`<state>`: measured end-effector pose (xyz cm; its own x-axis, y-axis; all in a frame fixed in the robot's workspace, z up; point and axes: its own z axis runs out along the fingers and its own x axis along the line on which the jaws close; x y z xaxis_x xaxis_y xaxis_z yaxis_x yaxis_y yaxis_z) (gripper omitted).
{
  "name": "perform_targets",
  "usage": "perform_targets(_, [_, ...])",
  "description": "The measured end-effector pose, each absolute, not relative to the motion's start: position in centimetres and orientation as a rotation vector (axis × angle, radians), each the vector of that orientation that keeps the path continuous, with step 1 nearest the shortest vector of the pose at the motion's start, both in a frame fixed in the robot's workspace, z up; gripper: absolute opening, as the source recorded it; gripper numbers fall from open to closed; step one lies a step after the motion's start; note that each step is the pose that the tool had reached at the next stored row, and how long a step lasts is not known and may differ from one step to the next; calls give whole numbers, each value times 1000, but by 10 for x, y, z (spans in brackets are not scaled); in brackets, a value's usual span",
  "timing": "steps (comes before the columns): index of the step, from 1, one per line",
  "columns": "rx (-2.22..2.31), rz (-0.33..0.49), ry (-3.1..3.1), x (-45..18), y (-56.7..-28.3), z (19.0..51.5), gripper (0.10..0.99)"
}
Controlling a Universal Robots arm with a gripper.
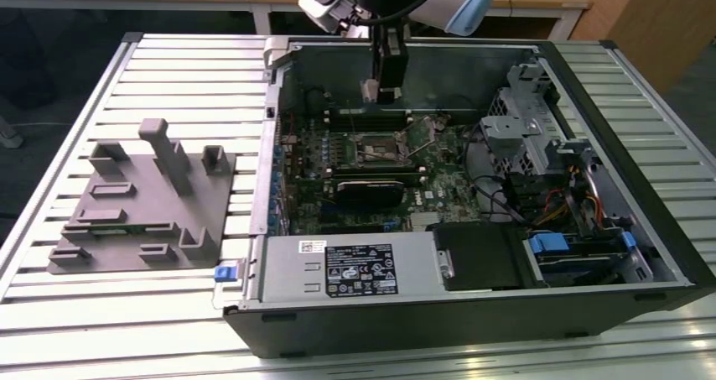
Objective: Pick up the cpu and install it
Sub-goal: 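Place the cpu into insertion slot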
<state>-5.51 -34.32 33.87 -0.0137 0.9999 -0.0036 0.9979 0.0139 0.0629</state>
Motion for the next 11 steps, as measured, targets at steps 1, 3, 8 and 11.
perform_targets(1, [2173,65,2203,-55,-342,338,533])
perform_targets(3, [2174,65,2202,-54,-341,337,533])
perform_targets(8, [2176,65,2200,-49,-338,332,533])
perform_targets(11, [2176,65,2199,-47,-338,329,533])
